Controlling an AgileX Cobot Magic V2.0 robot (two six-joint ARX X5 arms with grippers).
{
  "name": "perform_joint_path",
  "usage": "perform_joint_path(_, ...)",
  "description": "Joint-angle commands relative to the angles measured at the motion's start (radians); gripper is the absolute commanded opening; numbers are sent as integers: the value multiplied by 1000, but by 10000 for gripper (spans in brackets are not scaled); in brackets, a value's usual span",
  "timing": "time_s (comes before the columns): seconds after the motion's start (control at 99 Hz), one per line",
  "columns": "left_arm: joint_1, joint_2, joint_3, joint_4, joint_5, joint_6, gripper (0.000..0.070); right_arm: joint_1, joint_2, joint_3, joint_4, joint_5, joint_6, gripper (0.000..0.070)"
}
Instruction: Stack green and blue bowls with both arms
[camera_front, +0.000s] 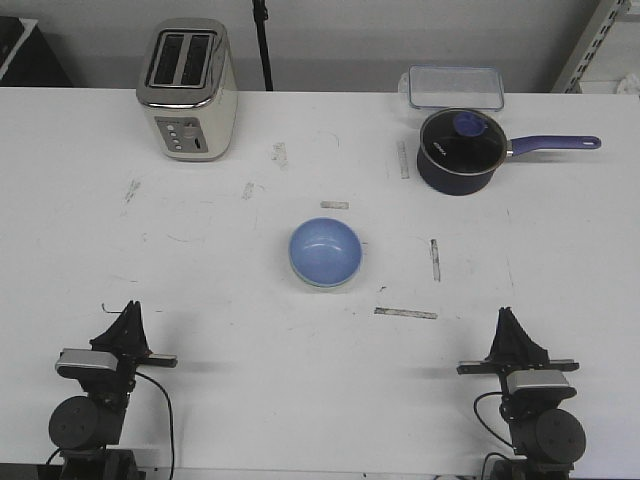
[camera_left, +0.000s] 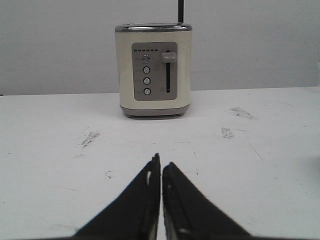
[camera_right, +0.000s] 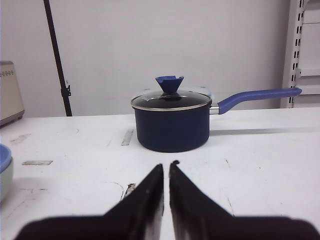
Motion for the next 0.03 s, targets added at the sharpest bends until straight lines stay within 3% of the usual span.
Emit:
perform_joint_path(0.0,0,-2,-22,12,2,13,2,0,0,-2,10,0,-2,13)
perform_joint_path(0.02,0,-2,-22,12,2,13,2,0,0,-2,10,0,-2,13)
